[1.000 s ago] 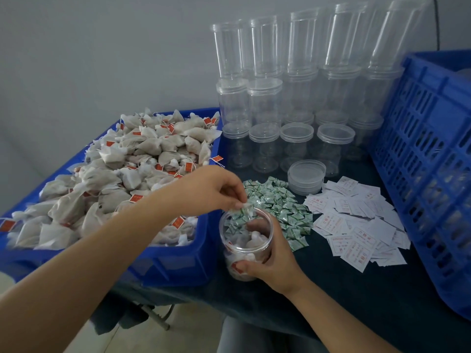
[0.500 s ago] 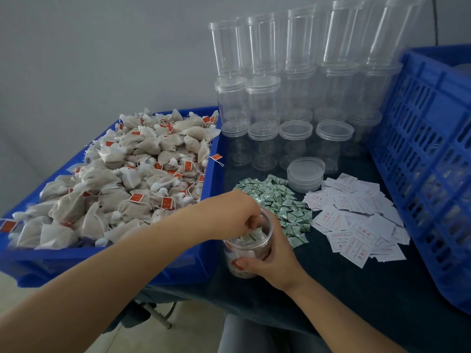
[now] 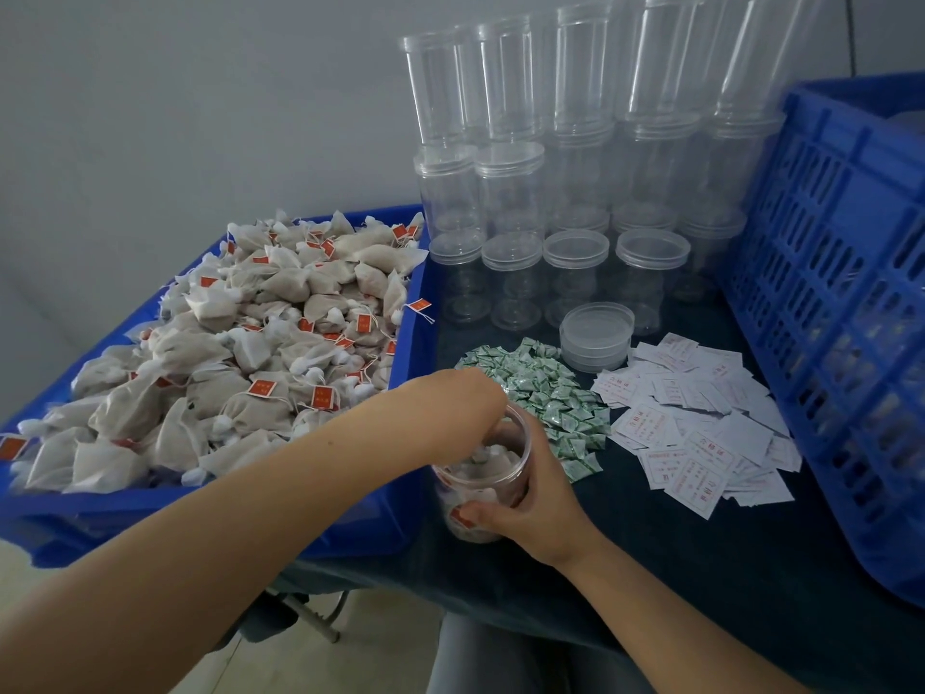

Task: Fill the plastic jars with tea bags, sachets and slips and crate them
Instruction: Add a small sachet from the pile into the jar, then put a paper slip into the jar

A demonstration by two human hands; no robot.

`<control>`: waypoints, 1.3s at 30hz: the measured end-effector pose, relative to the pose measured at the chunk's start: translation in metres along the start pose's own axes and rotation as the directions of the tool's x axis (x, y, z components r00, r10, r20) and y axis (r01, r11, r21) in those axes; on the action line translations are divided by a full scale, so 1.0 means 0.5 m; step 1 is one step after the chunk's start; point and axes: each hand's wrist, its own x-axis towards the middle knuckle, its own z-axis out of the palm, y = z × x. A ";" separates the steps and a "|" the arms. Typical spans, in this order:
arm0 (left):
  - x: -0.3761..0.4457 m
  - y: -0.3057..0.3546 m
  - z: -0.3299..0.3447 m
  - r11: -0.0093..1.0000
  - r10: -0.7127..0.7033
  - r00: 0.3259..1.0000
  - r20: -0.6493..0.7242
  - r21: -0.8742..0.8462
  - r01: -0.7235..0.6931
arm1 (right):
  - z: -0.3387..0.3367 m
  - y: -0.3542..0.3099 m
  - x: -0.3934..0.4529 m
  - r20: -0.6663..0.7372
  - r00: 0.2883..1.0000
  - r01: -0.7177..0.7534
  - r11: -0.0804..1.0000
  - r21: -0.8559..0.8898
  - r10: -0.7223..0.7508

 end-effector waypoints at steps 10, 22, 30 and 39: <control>0.007 -0.044 -0.054 0.820 -0.059 0.917 -0.395 -0.542 -0.180 | -0.033 -0.012 -0.032 -0.113 0.994 -0.003 1.000 0.012 0.004; 0.238 0.099 -0.011 0.872 0.045 0.951 -0.307 -0.453 -0.187 | -0.181 -0.040 -0.124 -0.285 0.959 -0.018 0.997 -0.079 -0.005; 0.326 0.152 0.032 0.897 0.063 0.988 -0.140 -0.426 -0.117 | -0.231 -0.025 -0.140 -0.376 0.927 -0.041 0.997 -0.064 0.014; 0.338 0.133 0.049 0.777 -0.018 0.981 -0.193 -0.620 -0.108 | -0.239 -0.008 -0.142 -0.381 0.925 -0.047 0.995 -0.083 0.012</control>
